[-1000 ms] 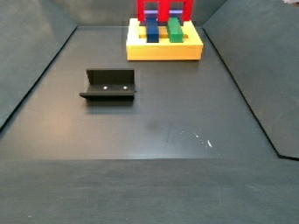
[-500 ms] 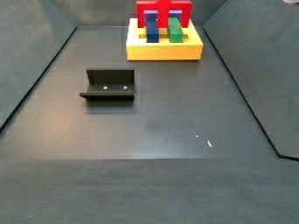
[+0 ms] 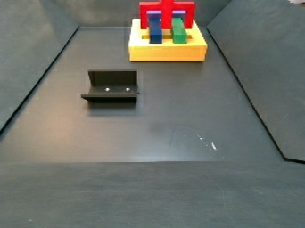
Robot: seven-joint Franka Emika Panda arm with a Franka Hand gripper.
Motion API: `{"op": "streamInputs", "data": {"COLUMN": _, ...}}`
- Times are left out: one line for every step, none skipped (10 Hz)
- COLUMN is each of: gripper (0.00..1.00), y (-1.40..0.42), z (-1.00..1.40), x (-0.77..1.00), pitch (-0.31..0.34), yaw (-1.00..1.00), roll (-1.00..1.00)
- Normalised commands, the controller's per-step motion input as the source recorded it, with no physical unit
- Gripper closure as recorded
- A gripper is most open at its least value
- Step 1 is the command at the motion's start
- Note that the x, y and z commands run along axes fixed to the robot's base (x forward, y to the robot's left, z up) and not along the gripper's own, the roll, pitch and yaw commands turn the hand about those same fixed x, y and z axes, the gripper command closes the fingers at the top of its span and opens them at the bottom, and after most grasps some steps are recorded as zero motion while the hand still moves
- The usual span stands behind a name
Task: Pick up the red object. Move up. Move to above the board. Insert the red object.
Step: Insert the red object.
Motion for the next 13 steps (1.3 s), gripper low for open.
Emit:
{"op": "streamInputs", "data": {"gripper": 1.0, "y": 0.0, "z": -0.02, "x": 0.0, "pitch": 0.0, "yaw": 0.0, "roll": -0.06}}
{"op": "streamInputs", "data": {"gripper": 1.0, "y": 0.0, "z": 0.0, "x": 0.0, "pitch": 0.0, "yaw": 0.0, "roll": -0.09}}
{"op": "streamInputs", "data": {"gripper": 1.0, "y": 0.0, "z": 0.0, "x": 0.0, "pitch": 0.0, "yaw": 0.0, "roll": -0.08}}
{"op": "streamInputs", "data": {"gripper": 1.0, "y": 0.0, "z": -0.03, "x": 0.0, "pitch": 0.0, "yaw": 0.0, "roll": -0.07}}
{"op": "streamInputs", "data": {"gripper": 1.0, "y": 0.0, "z": -0.01, "x": -0.06, "pitch": 0.0, "yaw": 0.0, "roll": -0.04}}
{"op": "streamInputs", "data": {"gripper": 1.0, "y": 0.0, "z": 0.0, "x": -0.06, "pitch": 0.0, "yaw": 0.0, "roll": -0.02}}
{"op": "streamInputs", "data": {"gripper": 1.0, "y": 0.0, "z": 0.0, "x": -0.04, "pitch": 0.0, "yaw": 0.0, "roll": -0.04}}
{"op": "streamInputs", "data": {"gripper": 1.0, "y": 0.0, "z": -0.03, "x": -0.01, "pitch": -0.004, "yaw": 0.0, "roll": -0.06}}
{"op": "streamInputs", "data": {"gripper": 1.0, "y": 0.0, "z": -0.06, "x": -0.05, "pitch": -0.014, "yaw": 0.0, "roll": -0.07}}
{"op": "streamInputs", "data": {"gripper": 1.0, "y": 0.0, "z": -0.04, "x": -0.04, "pitch": -0.01, "yaw": 0.0, "roll": -0.07}}
{"op": "streamInputs", "data": {"gripper": 1.0, "y": 0.0, "z": 0.0, "x": 0.0, "pitch": 0.0, "yaw": 0.0, "roll": -0.06}}
{"op": "streamInputs", "data": {"gripper": 1.0, "y": -0.02, "z": 0.01, "x": 0.0, "pitch": 0.0, "yaw": 0.02, "roll": -0.08}}
{"op": "streamInputs", "data": {"gripper": 1.0, "y": 0.0, "z": 0.05, "x": -0.09, "pitch": 0.0, "yaw": 0.0, "roll": -0.06}}
